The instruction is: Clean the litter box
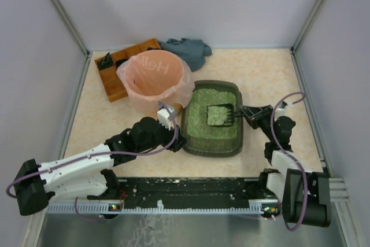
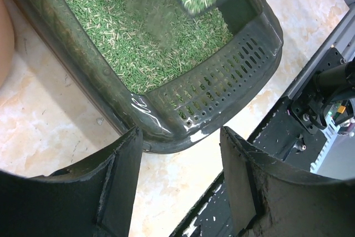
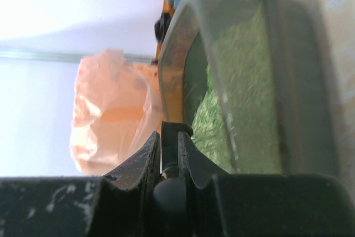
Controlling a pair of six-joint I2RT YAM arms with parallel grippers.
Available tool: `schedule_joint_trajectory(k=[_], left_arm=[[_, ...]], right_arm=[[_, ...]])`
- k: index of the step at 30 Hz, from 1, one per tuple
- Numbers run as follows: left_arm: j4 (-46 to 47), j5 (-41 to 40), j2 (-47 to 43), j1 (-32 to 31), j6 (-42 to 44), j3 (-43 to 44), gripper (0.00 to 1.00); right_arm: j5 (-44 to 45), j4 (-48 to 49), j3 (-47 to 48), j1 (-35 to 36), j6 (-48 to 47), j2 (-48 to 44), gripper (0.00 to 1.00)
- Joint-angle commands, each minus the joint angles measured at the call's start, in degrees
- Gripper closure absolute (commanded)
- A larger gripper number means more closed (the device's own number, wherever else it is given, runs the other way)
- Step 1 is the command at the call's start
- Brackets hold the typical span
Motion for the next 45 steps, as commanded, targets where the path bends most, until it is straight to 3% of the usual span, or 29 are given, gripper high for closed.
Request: schedule_joint_trajectory(k=[1,4,8,12,16,20,24,27,31,35,39,43,45], left_arm=[[2.6,0.4,-1.0,0.4,-0.7,-0.1,0.37],[0.6,0.4,-0.9,0.5,-0.4,1.0,0.37],[1.6,0.0,-1.5,0.4,-0.7,-0.4,0.36],[0.4,0.7,-0.6,0.4,-0.7,0.6,0.37],[3.0,0.7,-0.7,0.4,-1.2,-1.3,0.37],[1.3,1.4,0.4,0.4,-1.2,0.6,0.37],[3.7,1.5,0.3,0.4,-1.5,-1.3,0.37],[2.4,2.0,0.6,0.4,-1.3,-0.6,0.37],[2.5,1.6,0.0,0.4,-2.2,-1.2,0.37],[2.5,2.1,0.1,0.4,-1.9,-1.1,0.37],[2.9,1.7,0.0,0.4,-2.3,-2.1,0.37],[2.3,1.7,0.5,0.4,-2.2,-1.7,0.37],[2.2,1.7,0.3,0.4,-2.6,-2.1,0.37]], right_arm=[[-1.4,8.7,2.7,3.7,1.0,1.8,1.0],[0.8,9.7,-0.8,-1.7,5.0,1.0,1.0],[-0.4,10.4,2.6,5.5,1.5,3.5,1.0],[2.1,12.8,-2.1,-0.6,6.1,2.5,1.0],[0.8,13.2,1.9,7.2,2.3,4.9,1.0],[3.8,14.7,-2.6,0.4,6.1,4.2,1.0],[1.8,14.4,2.4,6.7,1.3,7.5,1.0],[3.6,15.7,-0.3,1.3,4.7,7.5,1.0],[2.1,17.7,2.2,6.8,1.9,10.0,1.0],[5.0,18.4,-2.1,1.7,5.4,8.7,1.0],[1.9,15.8,2.9,7.6,0.8,8.8,1.0],[4.7,12.5,0.4,2.8,3.3,4.4,1.0],[3.7,8.0,3.5,6.5,-0.2,3.3,1.0]])
